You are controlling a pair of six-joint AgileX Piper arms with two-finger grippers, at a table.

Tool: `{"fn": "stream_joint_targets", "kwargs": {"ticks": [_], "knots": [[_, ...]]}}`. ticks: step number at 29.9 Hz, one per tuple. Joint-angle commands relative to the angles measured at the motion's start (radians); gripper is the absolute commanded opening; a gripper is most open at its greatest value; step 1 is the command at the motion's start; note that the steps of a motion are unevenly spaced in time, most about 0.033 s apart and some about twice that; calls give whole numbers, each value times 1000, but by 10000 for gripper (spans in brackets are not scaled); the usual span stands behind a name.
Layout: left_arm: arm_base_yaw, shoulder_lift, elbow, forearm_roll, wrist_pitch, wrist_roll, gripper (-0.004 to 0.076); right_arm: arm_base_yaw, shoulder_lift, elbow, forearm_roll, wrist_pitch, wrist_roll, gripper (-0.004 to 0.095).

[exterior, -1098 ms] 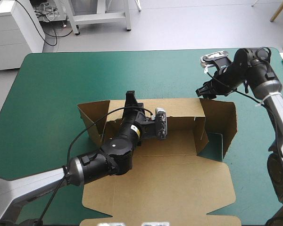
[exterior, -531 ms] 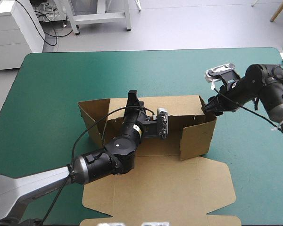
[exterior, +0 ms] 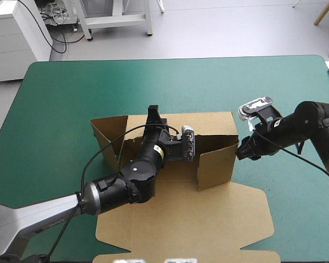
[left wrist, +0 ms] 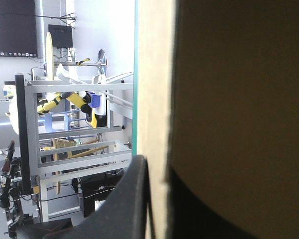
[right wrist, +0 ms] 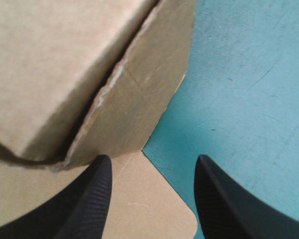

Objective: Fold the box

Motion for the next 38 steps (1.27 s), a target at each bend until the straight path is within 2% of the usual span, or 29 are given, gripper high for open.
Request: {"fn": "stream_joint_targets", "kwargs": {"ticks": [1,5,13,17,23,31,38], "knots": [[-10,-40,-17,-28,-53,-1,-8,11,-61,18,102,-47,-64,463],[-10,-40,-17,-43,-56,-1,-8,48,-82,58,148,-64,-91,464],[-10,-40,-17,-53,-56,-1,-8,65,-98,67,124,-110,-43,461],[-10,-40,-17,-105,-56,10,-8,116,-98,89,101,-206,10,461],[-10,-40,-17,-141,-63,52,-8,234,-98,144,-157,-352,280,460],[-10,-40,-17,-143,-70,54,-8,276,-98,219,-169,-572,415,459],[-10,-40,-17,-182,-76,85,-8,276,-130,254,-169,-639,414,438]]}}
